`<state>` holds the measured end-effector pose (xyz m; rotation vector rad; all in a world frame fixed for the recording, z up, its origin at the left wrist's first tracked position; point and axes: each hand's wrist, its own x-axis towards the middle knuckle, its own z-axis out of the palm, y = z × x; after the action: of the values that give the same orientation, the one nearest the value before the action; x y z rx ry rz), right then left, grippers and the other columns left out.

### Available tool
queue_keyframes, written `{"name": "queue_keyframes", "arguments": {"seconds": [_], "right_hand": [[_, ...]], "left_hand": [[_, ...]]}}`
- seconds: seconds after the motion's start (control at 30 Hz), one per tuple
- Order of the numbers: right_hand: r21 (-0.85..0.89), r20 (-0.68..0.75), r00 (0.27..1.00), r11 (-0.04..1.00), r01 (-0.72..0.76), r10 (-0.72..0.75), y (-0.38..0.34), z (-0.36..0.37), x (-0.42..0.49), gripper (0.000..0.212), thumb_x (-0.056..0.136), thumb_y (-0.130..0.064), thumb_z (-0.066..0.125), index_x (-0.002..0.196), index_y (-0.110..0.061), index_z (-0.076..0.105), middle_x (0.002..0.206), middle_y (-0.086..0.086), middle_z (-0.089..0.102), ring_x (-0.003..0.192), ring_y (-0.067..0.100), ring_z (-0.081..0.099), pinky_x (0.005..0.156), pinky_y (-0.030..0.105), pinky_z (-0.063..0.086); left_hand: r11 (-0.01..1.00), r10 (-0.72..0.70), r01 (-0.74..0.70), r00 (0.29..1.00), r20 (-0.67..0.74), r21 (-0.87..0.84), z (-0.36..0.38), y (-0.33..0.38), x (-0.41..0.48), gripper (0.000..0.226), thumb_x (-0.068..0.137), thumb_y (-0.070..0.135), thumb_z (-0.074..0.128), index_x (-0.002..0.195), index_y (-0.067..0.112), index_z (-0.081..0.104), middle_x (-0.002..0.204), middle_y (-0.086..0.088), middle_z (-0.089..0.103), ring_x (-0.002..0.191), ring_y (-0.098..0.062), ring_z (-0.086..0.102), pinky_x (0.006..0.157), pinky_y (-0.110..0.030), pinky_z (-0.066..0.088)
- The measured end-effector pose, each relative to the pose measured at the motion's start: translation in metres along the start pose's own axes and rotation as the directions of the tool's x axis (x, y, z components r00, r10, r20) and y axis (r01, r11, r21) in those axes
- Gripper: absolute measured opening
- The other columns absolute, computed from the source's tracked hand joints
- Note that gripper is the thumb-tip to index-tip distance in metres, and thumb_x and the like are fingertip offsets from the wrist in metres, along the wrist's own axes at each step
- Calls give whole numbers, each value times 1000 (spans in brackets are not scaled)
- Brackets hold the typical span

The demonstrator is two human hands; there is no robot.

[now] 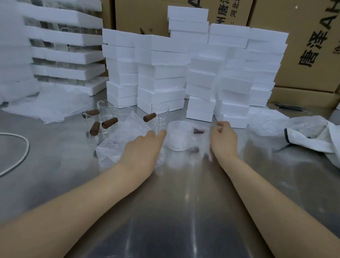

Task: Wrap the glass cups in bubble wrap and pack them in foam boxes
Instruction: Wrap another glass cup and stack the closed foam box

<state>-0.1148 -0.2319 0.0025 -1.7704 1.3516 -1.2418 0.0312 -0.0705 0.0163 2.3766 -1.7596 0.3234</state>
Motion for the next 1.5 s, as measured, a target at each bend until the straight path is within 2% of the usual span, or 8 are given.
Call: {"name": "queue_keyframes", "arguments": {"seconds": [0.13, 0.27, 0.53, 0.67, 0.83, 1.23, 1.33, 1.5], "right_hand": [[-289, -89, 993, 956, 49, -78, 15, -6, 31, 52, 94, -14, 47, 143, -4, 31, 139, 18, 30, 123, 34, 36, 89, 32, 35], [-437, -153, 972, 894, 98, -181, 18, -8, 53, 67, 92, -14, 51, 149, -6, 17, 144, 20, 23, 125, 37, 29, 96, 42, 40], [-655, -92, 767, 619, 434, -635, 6, -10, 70, 60, 82, -8, 54, 140, 0, 43, 142, 30, 37, 130, 47, 38, 109, 52, 31], [-716, -12, 753, 531, 453, -658, -35, -8, 99, 71, 78, -2, 53, 146, -5, 34, 151, 25, 26, 140, 43, 25, 116, 51, 17], [-697, 156, 716, 437, 568, -680, -89, 11, 136, 69, 86, -15, 48, 151, -12, 25, 160, 11, 14, 147, 33, 6, 120, 45, 1], [-704, 150, 798, 503, 501, -584, -109, 27, 168, 55, 93, -33, 50, 142, -12, 37, 138, 12, 39, 132, 32, 31, 118, 47, 12], [-667, 159, 838, 569, 481, -522, -107, 32, 169, 52, 93, -41, 52, 136, -13, 42, 136, 10, 40, 127, 29, 34, 91, 43, 42], [-684, 56, 884, 627, 373, -464, -122, 38, 174, 61, 86, -62, 52, 124, -15, 45, 128, 9, 42, 119, 30, 38, 66, 37, 36]], "left_hand": [[997, 14, -13, 1000, -9, 75, -1, 2, 1, 78, 78, -7, 58, 141, 21, 21, 122, -7, 42, 97, -27, 54, 63, -34, 37], [938, -94, 62, 992, 79, 340, -8, 3, 4, 40, 88, 5, 57, 126, 13, 49, 125, -5, 48, 108, -24, 55, 69, -29, 37], [740, -408, 184, 888, 214, 648, -14, -7, -5, 43, 94, 13, 46, 135, 3, 45, 138, -19, 43, 124, -35, 48, 98, -44, 46], [847, -140, 165, 986, -87, 506, -21, -3, -4, 34, 82, 8, 43, 116, 10, 47, 119, -11, 36, 111, -27, 43, 87, -35, 43], [954, 297, -249, 859, -417, 166, -9, 8, 5, 43, 57, -4, 61, 99, -1, 66, 114, -25, 62, 97, -38, 64, 68, -40, 56], [951, 308, -296, 906, -289, 86, 3, 3, 9, 68, 58, 13, 77, 124, 6, 62, 125, -18, 61, 103, -31, 65, 73, -37, 56], [952, 305, -294, 911, -276, 80, 3, 4, 9, 68, 54, 15, 78, 120, 8, 65, 124, -16, 62, 101, -29, 66, 67, -33, 55], [944, 326, -324, 887, -326, 61, 6, 6, 9, 66, 53, 12, 77, 118, 10, 65, 125, -14, 61, 100, -28, 66, 59, -33, 55]]}}
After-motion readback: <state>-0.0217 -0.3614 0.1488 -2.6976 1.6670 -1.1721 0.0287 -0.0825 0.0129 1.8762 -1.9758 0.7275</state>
